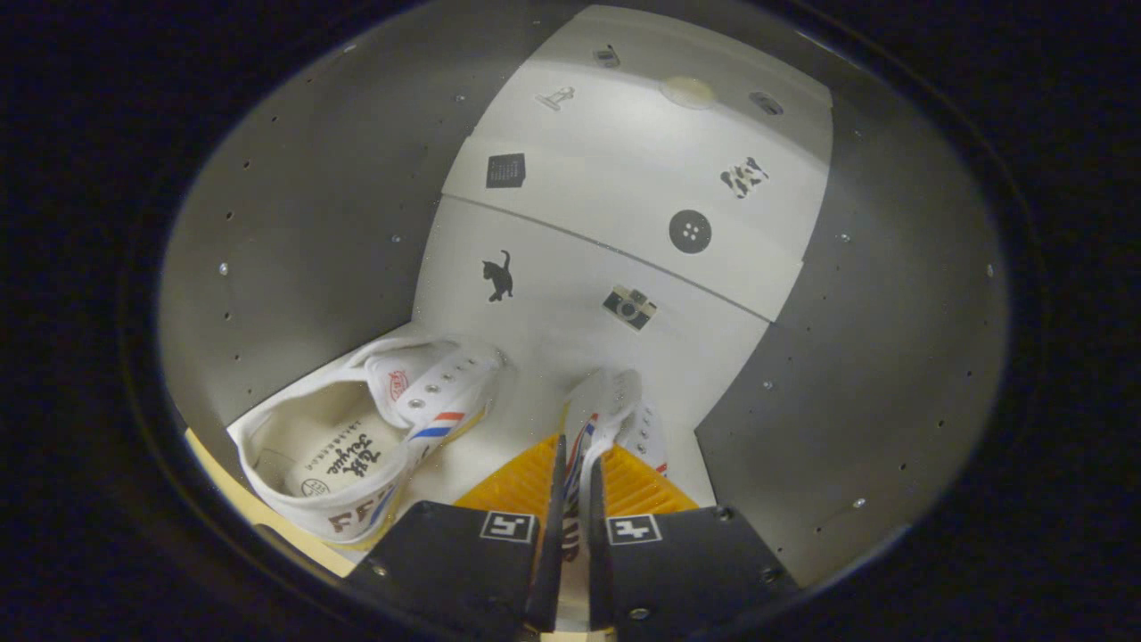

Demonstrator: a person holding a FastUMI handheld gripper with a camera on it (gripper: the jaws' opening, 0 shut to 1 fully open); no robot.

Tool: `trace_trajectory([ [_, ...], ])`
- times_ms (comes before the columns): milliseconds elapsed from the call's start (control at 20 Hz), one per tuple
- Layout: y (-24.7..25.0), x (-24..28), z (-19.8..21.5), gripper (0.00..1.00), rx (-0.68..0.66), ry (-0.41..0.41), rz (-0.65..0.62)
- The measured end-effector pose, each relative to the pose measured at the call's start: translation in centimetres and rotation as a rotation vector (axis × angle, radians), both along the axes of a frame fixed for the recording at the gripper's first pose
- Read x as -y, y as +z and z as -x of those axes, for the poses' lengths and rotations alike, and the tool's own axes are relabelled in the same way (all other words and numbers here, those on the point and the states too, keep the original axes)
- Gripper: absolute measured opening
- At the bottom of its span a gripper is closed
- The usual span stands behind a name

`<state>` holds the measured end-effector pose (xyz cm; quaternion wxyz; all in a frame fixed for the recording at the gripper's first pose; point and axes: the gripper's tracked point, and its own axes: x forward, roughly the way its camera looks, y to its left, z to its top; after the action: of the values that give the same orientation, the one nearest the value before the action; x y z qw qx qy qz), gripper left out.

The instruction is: Open the shoe cabinet door, grab the shoes and put them into the shoe cabinet, then close the shoe cabinet door.

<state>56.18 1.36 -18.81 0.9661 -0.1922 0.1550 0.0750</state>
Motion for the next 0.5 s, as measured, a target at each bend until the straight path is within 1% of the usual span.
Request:
trace_trajectory([
  [100, 0.0, 0.0, 0.8, 0.30, 0.006, -0.013, -0.011],
  [250, 1.4, 0.1, 2.0, 0.51, 0.057, -0.023, 0.028],
  [350, 2.7, 0.4, 3.9, 0.60, 0.083, -0.037, 0.050],
  [500, 4.2, -0.4, 7.6, 0.72, 0.085, -0.020, 0.008],
])
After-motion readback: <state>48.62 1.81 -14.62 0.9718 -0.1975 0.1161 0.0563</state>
